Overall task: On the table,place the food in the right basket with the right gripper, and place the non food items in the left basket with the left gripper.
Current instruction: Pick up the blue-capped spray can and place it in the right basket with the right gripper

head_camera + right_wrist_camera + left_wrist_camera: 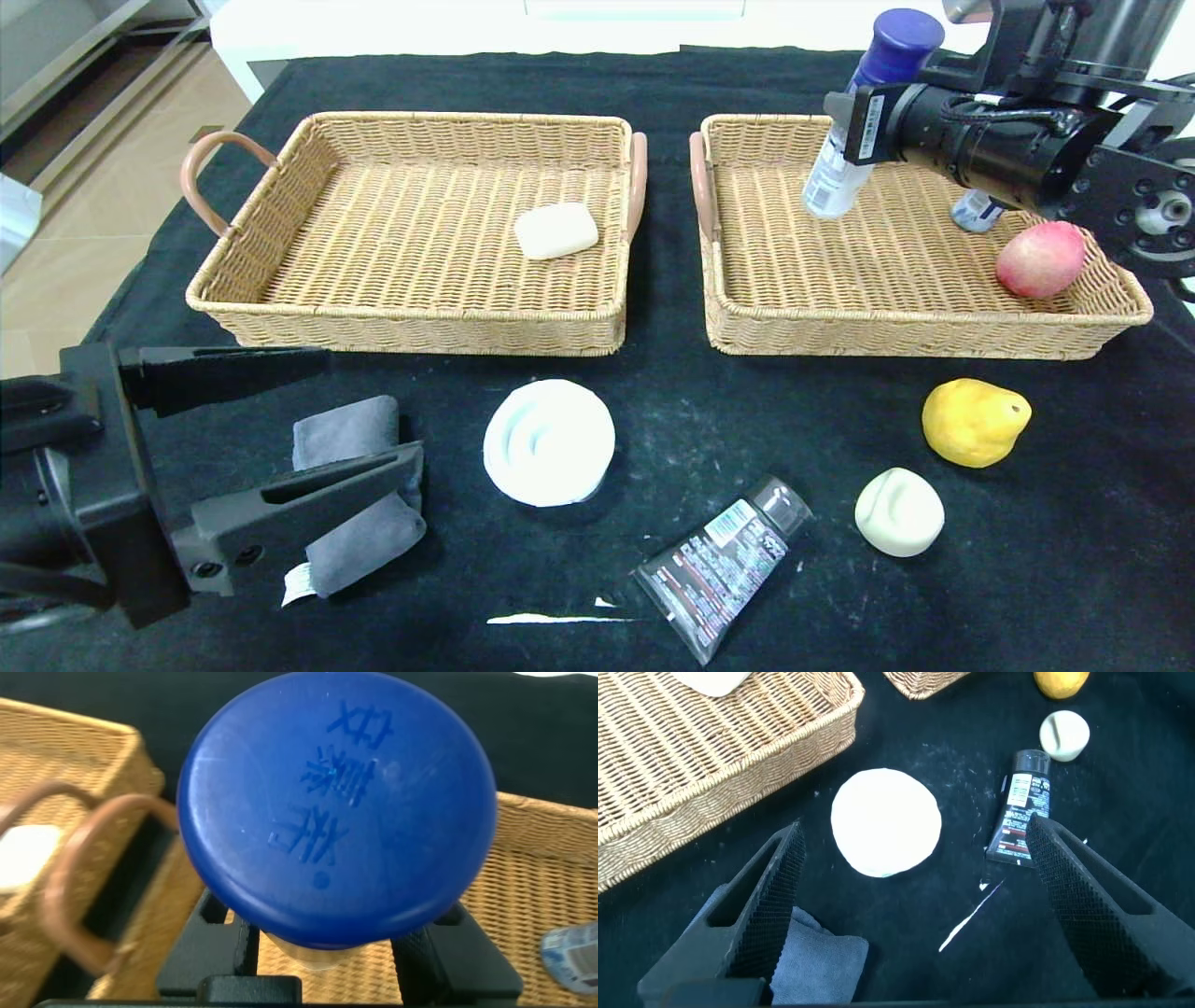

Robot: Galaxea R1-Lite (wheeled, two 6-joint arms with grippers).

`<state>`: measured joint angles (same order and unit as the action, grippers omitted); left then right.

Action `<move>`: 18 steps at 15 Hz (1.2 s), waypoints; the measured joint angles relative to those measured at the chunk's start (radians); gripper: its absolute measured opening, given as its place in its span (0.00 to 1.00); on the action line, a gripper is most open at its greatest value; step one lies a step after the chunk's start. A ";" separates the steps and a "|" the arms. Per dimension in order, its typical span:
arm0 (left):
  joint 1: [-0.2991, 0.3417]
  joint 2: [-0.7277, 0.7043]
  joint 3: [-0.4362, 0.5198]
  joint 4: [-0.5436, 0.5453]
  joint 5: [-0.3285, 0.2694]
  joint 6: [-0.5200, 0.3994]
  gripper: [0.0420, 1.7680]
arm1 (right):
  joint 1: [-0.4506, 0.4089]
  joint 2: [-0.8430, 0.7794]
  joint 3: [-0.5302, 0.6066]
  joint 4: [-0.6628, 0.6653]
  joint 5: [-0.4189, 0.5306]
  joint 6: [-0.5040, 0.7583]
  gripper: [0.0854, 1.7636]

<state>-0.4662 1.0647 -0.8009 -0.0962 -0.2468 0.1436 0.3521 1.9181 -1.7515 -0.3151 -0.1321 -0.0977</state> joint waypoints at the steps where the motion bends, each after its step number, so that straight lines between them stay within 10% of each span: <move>1: 0.000 0.000 0.001 -0.001 0.000 0.001 0.97 | -0.016 0.022 -0.026 0.001 0.001 0.000 0.45; 18: 0.000 0.005 0.005 -0.002 0.000 0.000 0.97 | -0.098 0.140 -0.143 0.011 0.069 0.016 0.46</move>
<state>-0.4662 1.0694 -0.7962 -0.0985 -0.2468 0.1432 0.2545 2.0581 -1.8949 -0.3040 -0.0634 -0.0821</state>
